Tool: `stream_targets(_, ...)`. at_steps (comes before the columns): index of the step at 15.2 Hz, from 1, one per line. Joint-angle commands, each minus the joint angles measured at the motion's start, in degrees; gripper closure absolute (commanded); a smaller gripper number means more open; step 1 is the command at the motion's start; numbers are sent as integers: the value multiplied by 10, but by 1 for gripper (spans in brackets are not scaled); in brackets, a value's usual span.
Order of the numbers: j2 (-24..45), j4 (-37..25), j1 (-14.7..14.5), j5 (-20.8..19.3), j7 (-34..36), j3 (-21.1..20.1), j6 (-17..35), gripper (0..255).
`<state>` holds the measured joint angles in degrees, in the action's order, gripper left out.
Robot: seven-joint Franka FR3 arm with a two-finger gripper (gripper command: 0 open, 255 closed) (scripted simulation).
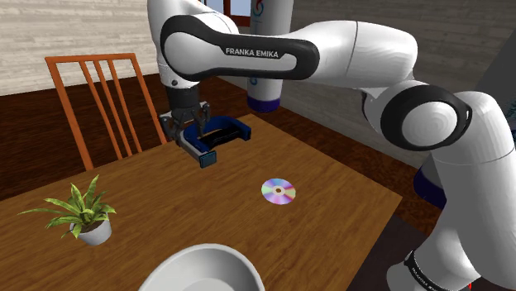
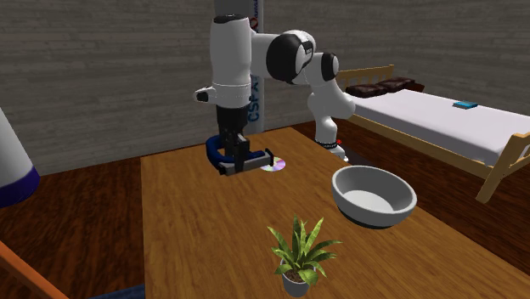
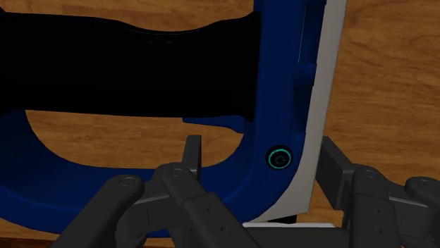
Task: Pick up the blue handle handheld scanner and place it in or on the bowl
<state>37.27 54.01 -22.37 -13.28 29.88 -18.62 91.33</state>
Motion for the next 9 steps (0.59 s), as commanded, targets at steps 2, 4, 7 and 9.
stream_targets(2, 15, -48, -9, -3, -3, 2, -33, 255)
stream_targets(4, 22, -71, -13, -4, -5, 3, -47, 255)
stream_targets(7, -34, 24, -18, 4, 30, -9, -12, 255)
stream_targets(9, -62, 68, -26, 7, 52, -16, 3, 255)
